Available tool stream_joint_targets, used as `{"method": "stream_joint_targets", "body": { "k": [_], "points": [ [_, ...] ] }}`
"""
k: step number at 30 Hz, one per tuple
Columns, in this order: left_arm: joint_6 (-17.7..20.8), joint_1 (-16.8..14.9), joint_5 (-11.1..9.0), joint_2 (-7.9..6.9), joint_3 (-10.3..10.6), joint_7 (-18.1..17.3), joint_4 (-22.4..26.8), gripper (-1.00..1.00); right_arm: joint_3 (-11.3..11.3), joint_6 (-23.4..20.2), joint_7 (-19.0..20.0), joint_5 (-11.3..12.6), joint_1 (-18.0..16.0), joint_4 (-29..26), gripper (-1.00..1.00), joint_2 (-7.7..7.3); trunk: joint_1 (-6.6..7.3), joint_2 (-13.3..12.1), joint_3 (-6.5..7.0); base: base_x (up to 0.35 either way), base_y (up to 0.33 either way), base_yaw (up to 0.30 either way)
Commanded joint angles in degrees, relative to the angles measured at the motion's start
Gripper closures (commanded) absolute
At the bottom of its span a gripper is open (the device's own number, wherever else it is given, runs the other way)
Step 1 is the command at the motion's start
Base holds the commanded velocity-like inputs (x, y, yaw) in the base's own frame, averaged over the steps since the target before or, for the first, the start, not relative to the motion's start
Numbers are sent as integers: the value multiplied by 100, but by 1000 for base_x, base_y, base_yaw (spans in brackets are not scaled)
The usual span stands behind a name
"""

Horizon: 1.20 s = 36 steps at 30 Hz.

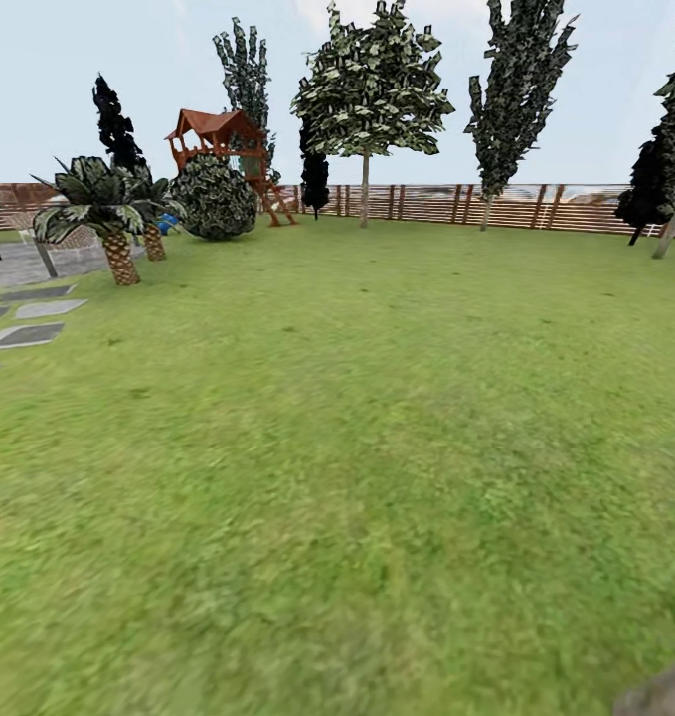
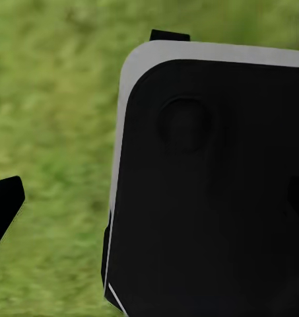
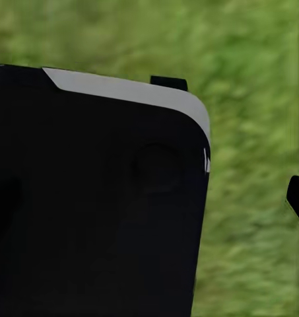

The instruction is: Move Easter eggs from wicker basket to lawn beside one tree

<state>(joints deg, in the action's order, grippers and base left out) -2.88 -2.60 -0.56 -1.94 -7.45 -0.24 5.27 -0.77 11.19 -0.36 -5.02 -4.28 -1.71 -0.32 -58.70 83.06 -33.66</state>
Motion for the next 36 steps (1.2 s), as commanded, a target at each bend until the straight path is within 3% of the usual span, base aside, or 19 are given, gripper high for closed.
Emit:
{"method": "stream_joint_targets", "body": {
  "k": [1, 36],
  "points": [
    [-19, -4, -6, 1, -28, -3, -6, -100, 2, 15, -5, -52, -4, 4, -100, -2, -3, 2, -5, 324, 0, 0],
    [-19, -4, -6, 1, -30, -3, -8, -100, 15, 16, -8, -52, -5, -13, -100, 2, -3, 2, -5, 324, 0, 0]
  ]
}}
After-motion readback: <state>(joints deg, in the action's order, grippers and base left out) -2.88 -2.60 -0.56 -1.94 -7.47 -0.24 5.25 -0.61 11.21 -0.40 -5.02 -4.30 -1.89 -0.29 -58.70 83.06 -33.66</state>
